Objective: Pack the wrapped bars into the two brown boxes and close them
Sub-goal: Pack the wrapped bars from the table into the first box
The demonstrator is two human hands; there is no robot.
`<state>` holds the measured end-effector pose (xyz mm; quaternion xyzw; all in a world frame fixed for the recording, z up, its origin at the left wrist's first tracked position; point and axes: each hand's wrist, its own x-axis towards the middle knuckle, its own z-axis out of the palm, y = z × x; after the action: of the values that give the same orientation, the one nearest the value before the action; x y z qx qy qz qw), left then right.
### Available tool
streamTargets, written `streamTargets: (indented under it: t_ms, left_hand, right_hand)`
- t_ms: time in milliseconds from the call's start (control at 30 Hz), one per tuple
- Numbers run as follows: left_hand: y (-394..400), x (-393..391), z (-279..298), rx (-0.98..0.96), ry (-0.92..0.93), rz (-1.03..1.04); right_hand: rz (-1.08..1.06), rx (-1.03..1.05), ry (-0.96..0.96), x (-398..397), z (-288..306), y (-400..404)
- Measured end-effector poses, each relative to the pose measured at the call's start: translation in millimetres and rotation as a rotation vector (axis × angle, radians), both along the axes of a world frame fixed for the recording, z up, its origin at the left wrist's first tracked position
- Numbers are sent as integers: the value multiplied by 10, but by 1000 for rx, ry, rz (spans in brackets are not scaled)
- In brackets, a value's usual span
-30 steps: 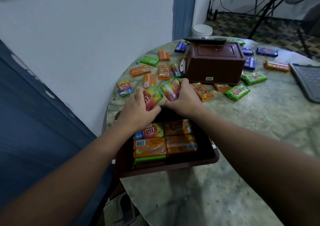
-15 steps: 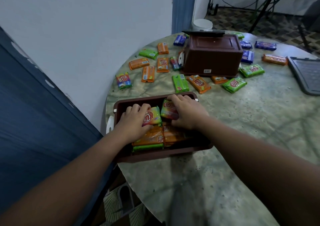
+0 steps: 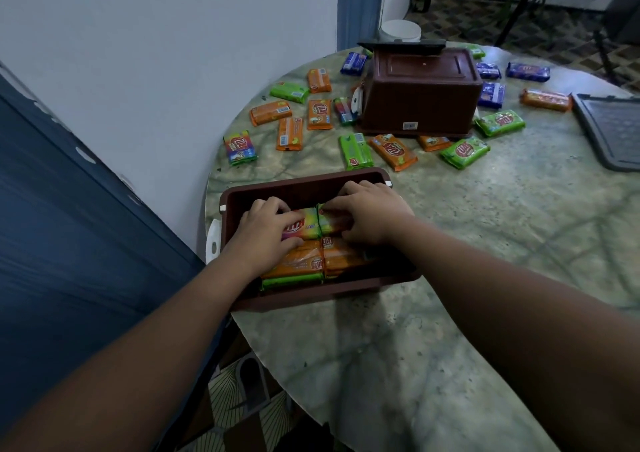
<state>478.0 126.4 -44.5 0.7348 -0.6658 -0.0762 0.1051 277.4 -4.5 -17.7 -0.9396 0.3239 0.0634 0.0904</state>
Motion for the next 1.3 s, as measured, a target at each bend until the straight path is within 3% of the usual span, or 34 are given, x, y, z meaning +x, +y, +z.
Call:
streamTargets:
  t_ms: [467,600,667,767,833,933,1033,1133,1300]
  left_hand:
    - [-33,-56,-48,-74,-10,-35]
    - [-42,-78,12,5,-5,-26]
    - [-20,-90,80,80,-4,-22]
    - [77,-47,215,-74,3,113]
    - [135,36,301,-217,-120,273]
    - [133,188,357,-57,-196,523]
    - [52,323,279,164,21,653]
    - [-21,390,185,135,163,659]
    - [-58,440,140,70,120,630]
  right_hand:
    - [-57,37,-45,19,-61,-14]
    - [-59,38,-77,0,-49,-14]
    - [-79,12,-200,-42,9,9]
    - [-341,-139,-488,-129,60,60]
    - [-598,-81,-581,-165,51,48]
    - [-770,210,-461,-142,62,-17]
    - [-772,249,-395,-102,101,-71]
    - [-768,264,-381,-71,116,-97]
    - [-780,323,-385,-44,137,-146]
